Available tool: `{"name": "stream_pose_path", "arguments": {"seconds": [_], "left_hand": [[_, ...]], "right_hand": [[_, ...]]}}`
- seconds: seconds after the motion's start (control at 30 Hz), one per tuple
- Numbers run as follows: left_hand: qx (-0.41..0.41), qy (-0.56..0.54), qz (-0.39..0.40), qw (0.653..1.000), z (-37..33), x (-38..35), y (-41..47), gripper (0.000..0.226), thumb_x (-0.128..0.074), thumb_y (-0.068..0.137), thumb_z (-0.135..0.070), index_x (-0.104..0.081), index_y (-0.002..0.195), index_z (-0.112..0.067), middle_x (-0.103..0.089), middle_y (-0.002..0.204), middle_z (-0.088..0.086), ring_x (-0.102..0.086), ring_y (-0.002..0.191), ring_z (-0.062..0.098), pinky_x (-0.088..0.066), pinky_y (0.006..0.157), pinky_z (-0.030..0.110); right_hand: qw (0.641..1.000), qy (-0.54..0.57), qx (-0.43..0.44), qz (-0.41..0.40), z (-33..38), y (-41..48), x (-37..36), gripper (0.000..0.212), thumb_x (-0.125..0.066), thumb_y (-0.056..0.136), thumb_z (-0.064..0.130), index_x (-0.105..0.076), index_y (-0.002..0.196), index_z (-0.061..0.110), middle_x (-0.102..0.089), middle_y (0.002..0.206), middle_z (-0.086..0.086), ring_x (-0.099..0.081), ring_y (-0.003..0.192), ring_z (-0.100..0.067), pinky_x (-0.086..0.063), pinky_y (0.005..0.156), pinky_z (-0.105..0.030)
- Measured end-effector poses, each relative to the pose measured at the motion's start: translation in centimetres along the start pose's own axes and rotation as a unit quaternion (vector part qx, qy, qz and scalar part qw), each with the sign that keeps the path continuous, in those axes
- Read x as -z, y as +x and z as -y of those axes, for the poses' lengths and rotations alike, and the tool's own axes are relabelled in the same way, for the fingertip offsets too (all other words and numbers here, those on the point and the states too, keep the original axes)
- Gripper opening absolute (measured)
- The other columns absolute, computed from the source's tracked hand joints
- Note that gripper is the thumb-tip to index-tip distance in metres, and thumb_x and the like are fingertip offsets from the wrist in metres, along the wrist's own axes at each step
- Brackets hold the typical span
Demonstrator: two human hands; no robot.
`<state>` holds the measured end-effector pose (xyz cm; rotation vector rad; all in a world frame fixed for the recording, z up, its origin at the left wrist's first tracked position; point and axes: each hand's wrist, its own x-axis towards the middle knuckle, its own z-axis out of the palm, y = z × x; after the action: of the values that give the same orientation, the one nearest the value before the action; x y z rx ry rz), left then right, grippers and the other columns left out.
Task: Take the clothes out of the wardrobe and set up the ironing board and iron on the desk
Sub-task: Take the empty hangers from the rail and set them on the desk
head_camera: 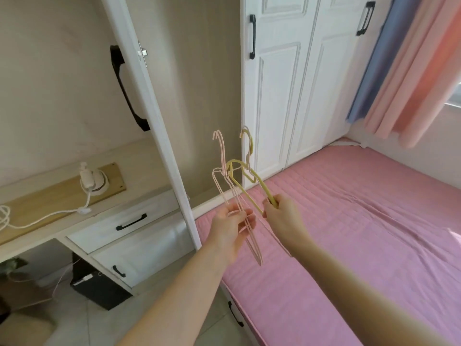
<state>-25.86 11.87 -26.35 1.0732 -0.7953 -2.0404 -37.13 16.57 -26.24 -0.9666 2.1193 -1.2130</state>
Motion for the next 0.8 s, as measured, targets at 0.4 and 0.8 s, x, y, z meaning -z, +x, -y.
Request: {"name": "stream_pose_path", "arguments": {"seconds": [0.4,0.8], "left_hand": [[0.024,0.114,-0.035,0.993,9.9,3.7,-9.5,0.016,-0.056,0.09,0.005,-0.055,0.101,-0.006,-0.055,0.083,0.007,-0.053,0.067,0.015,-0.048,0.062,0.025],[0.016,0.076,-0.145,0.986,15.9,3.8,-16.4,0.02,-0.071,0.079,-0.001,-0.062,0.091,-0.014,-0.053,0.076,-0.003,-0.05,0.07,0.012,-0.038,0.066,0.025]], "right_hand": [[0.997,-0.017,-0.042,0.062,-7.6,-12.0,1.6,0.017,-0.044,0.094,0.018,-0.057,0.086,0.011,-0.061,0.075,0.0,-0.051,0.062,-0.015,-0.036,0.05,-0.027],[0.977,-0.047,-0.004,0.207,-10.7,-17.7,3.3,0.017,-0.047,0.092,0.017,-0.058,0.083,0.008,-0.061,0.074,-0.001,-0.051,0.065,-0.015,-0.037,0.053,-0.026]]}}
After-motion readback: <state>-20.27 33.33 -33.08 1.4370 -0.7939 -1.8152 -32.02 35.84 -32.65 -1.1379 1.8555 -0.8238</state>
